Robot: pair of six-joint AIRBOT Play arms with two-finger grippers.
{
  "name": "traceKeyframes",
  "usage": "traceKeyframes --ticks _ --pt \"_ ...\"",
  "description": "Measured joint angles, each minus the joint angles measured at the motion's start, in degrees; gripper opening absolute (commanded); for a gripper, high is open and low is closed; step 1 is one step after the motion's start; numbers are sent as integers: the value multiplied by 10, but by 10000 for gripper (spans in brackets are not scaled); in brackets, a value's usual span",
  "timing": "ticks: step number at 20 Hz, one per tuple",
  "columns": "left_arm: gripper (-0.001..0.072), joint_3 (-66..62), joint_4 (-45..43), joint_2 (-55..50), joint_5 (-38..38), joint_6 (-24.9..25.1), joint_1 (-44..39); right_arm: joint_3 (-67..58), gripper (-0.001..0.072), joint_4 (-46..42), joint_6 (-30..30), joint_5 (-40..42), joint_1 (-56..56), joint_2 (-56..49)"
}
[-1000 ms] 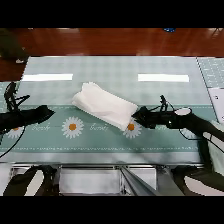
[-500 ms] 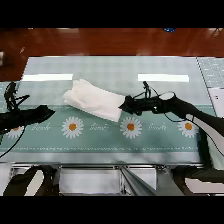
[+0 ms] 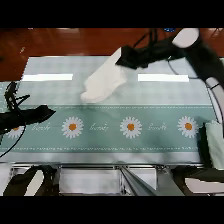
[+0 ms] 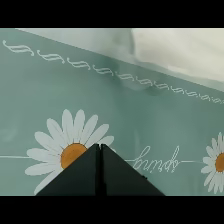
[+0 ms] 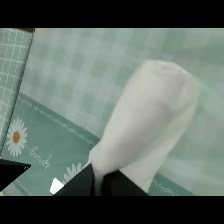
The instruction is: Fold the shirts.
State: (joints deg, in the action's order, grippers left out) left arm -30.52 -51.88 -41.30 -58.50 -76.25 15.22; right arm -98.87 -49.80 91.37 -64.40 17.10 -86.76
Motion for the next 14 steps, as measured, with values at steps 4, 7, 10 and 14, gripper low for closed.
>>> traceKeyframes --ticks 4,7,10,14 --pt "26 0 0 0 0 4 0 -112 26 -53 48 -79 -70 21" --pt "26 0 0 0 0 6 0 -141 26 -67 73 -127 -156 56" --pt "26 0 0 0 0 6 0 -152 25 -74 90 -180 -264 97" --pt "26 0 5 0 5 6 0 -157 25 -76 103 -255 -409 145"
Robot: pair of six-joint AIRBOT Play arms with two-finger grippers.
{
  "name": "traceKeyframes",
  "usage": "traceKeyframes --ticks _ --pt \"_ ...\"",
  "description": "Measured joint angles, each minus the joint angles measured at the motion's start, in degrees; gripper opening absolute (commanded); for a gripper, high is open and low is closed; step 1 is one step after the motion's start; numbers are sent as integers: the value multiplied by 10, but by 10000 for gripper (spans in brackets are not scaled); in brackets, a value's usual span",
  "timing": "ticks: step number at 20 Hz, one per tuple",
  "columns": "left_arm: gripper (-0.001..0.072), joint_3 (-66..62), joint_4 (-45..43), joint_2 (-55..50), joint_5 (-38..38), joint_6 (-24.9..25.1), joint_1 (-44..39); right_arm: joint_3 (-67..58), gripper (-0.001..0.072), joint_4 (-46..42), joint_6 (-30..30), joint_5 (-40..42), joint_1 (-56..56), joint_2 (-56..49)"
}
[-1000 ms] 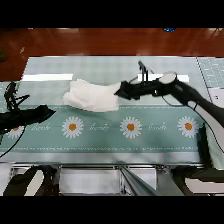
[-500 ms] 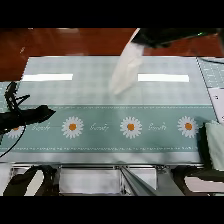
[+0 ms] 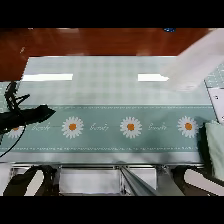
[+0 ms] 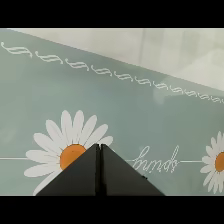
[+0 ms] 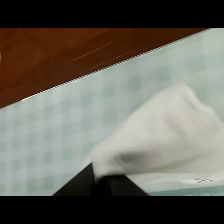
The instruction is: Fold the shirts.
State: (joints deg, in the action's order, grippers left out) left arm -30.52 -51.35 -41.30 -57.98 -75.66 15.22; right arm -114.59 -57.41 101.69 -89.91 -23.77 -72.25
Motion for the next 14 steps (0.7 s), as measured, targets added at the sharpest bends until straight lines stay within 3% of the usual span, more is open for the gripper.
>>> traceKeyframes --ticks 6,10,14 --pt "26 0 9 0 48 0 0 13 26 -33 30 -123 -158 59" --pt "26 0 26 0 83 3 -11 90 26 -64 41 -151 -244 116" --pt "26 0 33 -3 100 20 -44 223 26 -105 0 -154 -341 193"
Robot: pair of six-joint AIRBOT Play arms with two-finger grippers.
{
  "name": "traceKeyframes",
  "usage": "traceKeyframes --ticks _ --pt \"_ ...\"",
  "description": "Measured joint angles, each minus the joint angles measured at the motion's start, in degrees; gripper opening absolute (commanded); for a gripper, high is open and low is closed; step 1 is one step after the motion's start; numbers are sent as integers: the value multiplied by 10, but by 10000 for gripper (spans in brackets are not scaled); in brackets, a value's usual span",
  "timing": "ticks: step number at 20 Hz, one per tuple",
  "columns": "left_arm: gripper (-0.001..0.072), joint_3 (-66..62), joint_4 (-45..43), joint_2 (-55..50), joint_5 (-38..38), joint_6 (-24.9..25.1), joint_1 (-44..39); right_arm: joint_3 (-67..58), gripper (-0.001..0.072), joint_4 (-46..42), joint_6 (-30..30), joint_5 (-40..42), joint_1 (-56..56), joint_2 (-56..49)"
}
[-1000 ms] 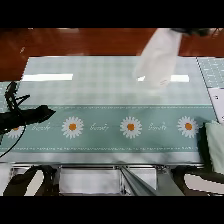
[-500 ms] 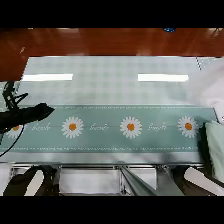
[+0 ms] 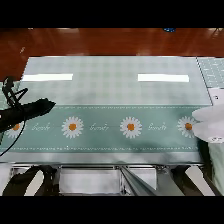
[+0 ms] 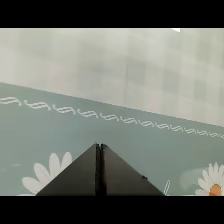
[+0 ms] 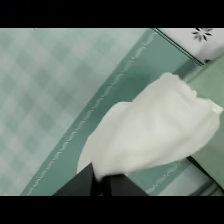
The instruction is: Fold the shirts.
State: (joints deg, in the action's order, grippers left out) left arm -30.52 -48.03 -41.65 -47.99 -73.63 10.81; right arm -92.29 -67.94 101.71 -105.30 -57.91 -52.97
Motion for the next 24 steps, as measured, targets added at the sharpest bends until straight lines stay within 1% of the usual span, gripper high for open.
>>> traceKeyframes --ticks 4,7,8,9,11,14,15,16,17,18,19,21,22,23,24 --pt "26 0 2 -11 22 6 -14 137 27 -37 -59 0 -104 79" --pt "26 0 3 -24 39 8 -17 223 32 -112 -68 -5 -151 137" --pt "26 0 4 -29 47 9 -18 244 154 -149 -64 -7 -159 153" --pt "26 0 4 -35 49 9 -18 264 413 -184 -56 -7 -165 165" --pt "26 0 5 -45 60 10 -19 290 408 -236 -45 -7 -172 182" --pt "26 0 9 -59 76 10 -20 308 405 -275 -35 -9 -177 190" --pt "26 -1 10 -66 78 10 -20 310 378 -277 -35 -9 -177 189" --pt "26 -6 13 -72 81 10 -20 311 182 -270 -35 -9 -178 185" --pt "26 -15 14 -80 80 16 -21 309 28 -248 -36 -7 -178 179" --pt "26 -32 14 -89 74 24 -21 302 27 -207 -42 -3 -178 169" --pt "26 -54 15 -99 65 31 -22 292 26 -146 -47 10 -179 155" --pt "26 -121 18 -124 37 41 -23 261 26 -6 -53 53 -162 122" --pt "25 -164 21 -139 21 43 -26 240 26 66 -55 88 -131 102" --pt "25 -216 26 -158 1 44 -33 217 26 115 -58 125 -90 82" --pt "25 -273 29 -181 -20 40 -44 189 26 156 -64 168 -25 59"
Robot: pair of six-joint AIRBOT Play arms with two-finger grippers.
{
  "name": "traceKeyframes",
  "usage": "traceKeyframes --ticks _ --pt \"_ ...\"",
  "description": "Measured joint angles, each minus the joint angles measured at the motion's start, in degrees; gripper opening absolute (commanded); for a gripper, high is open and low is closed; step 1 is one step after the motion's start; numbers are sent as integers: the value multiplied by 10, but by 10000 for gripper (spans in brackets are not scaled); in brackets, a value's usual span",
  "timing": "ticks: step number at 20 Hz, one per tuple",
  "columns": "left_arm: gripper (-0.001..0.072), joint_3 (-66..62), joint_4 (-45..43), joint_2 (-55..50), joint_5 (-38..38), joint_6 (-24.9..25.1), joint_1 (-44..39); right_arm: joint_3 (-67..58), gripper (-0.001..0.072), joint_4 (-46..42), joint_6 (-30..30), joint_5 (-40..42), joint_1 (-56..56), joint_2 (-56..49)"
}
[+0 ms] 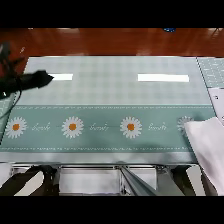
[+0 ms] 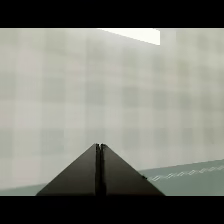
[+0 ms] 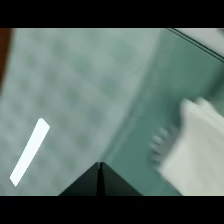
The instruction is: Fold the shirts.
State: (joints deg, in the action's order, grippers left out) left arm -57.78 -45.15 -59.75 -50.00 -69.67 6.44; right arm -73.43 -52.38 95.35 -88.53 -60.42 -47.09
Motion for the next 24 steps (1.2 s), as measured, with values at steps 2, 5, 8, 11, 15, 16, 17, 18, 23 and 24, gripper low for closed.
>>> traceKeyframes --ticks 2,5,8,11,15,16,17,18,23,24 --pt "25 -105 4 -46 -40 -17 -34 -51 27 24 -15 76 161 -53" --pt "26 -215 -49 -104 -92 -64 -113 -97 25 -68 -26 147 433 -148" --pt "26 -223 -166 -127 -120 -141 -175 -114 26 -243 -18 139 624 -251" --pt "26 -182 -246 -137 -131 -216 -199 -121 27 -369 -9 104 711 -334" --pt "26 -156 -290 -142 -131 -269 -209 -124 27 -433 21 90 750 -383" --pt "26 -154 -294 -142 -130 -271 -210 -124 27 -442 27 90 755 -387" --pt "26 -152 -298 -143 -131 -271 -210 -124 27 -448 32 89 758 -390" --pt "26 -151 -304 -143 -133 -271 -211 -124 27 -451 34 89 760 -393" --pt "26 -148 -311 -147 -132 -269 -212 -125 27 -463 42 87 764 -398" --pt "26 -148 -312 -147 -132 -269 -212 -125 27 -464 43 87 765 -398"
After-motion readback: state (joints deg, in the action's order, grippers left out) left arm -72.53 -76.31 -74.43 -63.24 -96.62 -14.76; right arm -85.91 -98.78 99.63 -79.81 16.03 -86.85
